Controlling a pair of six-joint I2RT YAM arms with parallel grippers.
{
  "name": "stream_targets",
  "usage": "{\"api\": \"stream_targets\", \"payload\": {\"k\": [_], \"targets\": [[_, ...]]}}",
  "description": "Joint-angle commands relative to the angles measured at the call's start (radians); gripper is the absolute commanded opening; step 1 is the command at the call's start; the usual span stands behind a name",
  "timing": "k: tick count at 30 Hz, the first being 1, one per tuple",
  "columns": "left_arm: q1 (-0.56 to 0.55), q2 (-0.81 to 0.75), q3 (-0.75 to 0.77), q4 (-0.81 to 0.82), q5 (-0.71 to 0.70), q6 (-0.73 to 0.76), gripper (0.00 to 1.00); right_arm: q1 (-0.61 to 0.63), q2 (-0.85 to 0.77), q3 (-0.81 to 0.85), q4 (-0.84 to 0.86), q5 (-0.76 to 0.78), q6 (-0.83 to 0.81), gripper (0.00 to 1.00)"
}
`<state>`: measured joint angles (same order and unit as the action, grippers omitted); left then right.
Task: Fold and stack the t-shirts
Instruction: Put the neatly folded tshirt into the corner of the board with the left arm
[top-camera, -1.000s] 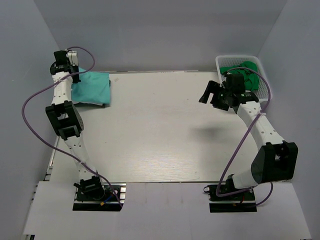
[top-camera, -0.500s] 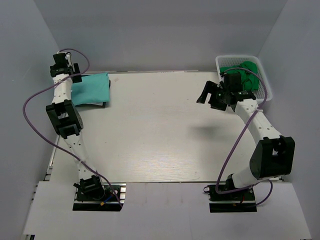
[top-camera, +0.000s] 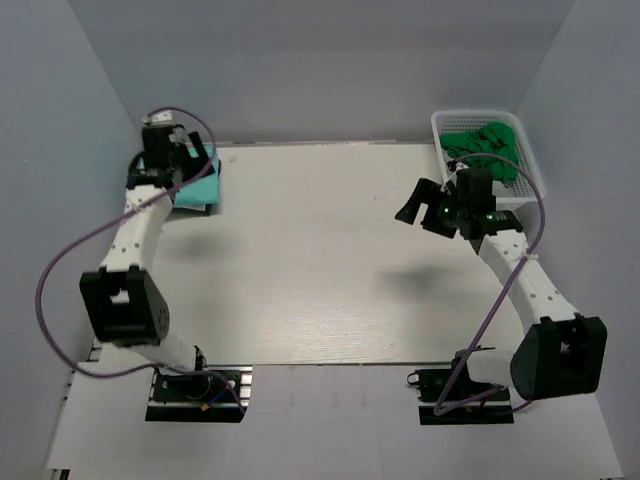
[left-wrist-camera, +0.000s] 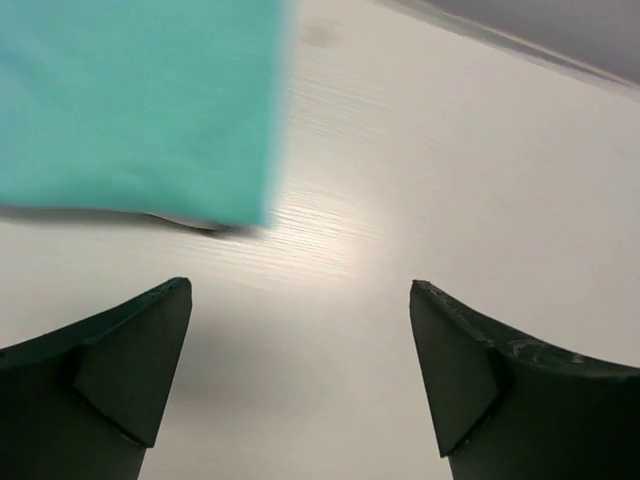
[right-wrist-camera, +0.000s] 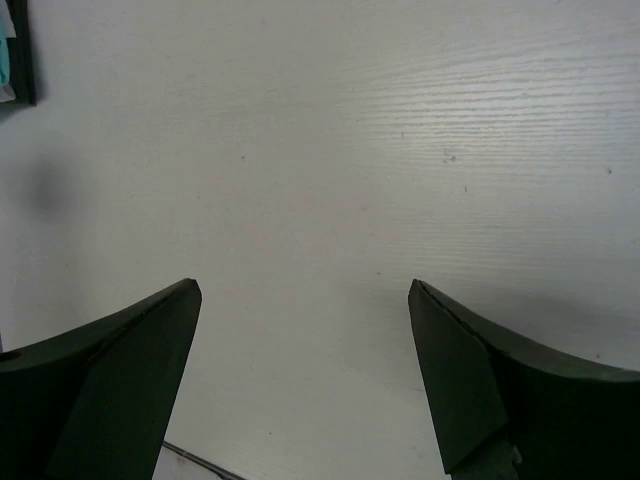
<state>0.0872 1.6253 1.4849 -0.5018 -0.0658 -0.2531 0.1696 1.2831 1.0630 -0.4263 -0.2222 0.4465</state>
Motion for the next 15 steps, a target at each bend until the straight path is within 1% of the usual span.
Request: {"api": "stream_targets", "payload": {"k": [1,2,3,4,5,6,7,8,10,11,12,15], "targets": [[-0.186,-0.227,-0.302,0.066,0.053,-0.196,1.00,-0.002,-0.093,-0.159,0.055,-0.043,0.023,0.90],[-0.226,-0.270,-0.360,0.077,0.054,-0.196,1.00,-0.002,-0.117,-0.187,0.073,-0.054,0.023,0.90],[-0.260,-0.313,-0.411,0.086,0.069,-0.207,1.00,-0.001,-0.181,-0.211,0.081,-0.058,0.020,0.90],[-0.317,-0.393,-0.452,0.062,0.069,-0.216,1.00,-0.002,-0.204,-0.260,0.093,-0.059,0.020,0.90],[-0.337,-0.436,-0.525,0.042,0.057,-0.227,1.00,-0.002,-0.227,-0.287,0.103,-0.054,0.015,0.90],[-0.352,-0.482,-0.563,0.020,0.057,-0.239,1.00,-0.004,-0.284,-0.351,0.109,-0.054,0.018,0.90],[-0.372,-0.528,-0.599,0.020,0.046,-0.251,1.00,-0.002,-0.301,-0.368,0.107,-0.055,0.012,0.90],[-0.372,-0.620,-0.670,0.020,0.046,-0.252,1.00,-0.008,-0.332,-0.386,0.112,-0.057,0.017,0.90],[-0.383,-0.692,-0.725,0.008,0.026,-0.264,1.00,-0.005,-0.372,-0.448,0.119,-0.078,0.027,0.90],[-0.392,-0.718,-0.726,-0.003,0.026,-0.264,1.00,-0.004,-0.396,-0.466,0.151,-0.101,0.038,0.90],[-0.392,-0.754,-0.726,-0.015,-0.009,-0.285,1.00,-0.005,-0.415,-0.509,0.168,-0.127,0.046,0.90],[-0.402,-0.774,-0.726,-0.026,-0.061,-0.305,1.00,-0.004,-0.429,-0.550,0.268,-0.181,0.095,0.90]]}}
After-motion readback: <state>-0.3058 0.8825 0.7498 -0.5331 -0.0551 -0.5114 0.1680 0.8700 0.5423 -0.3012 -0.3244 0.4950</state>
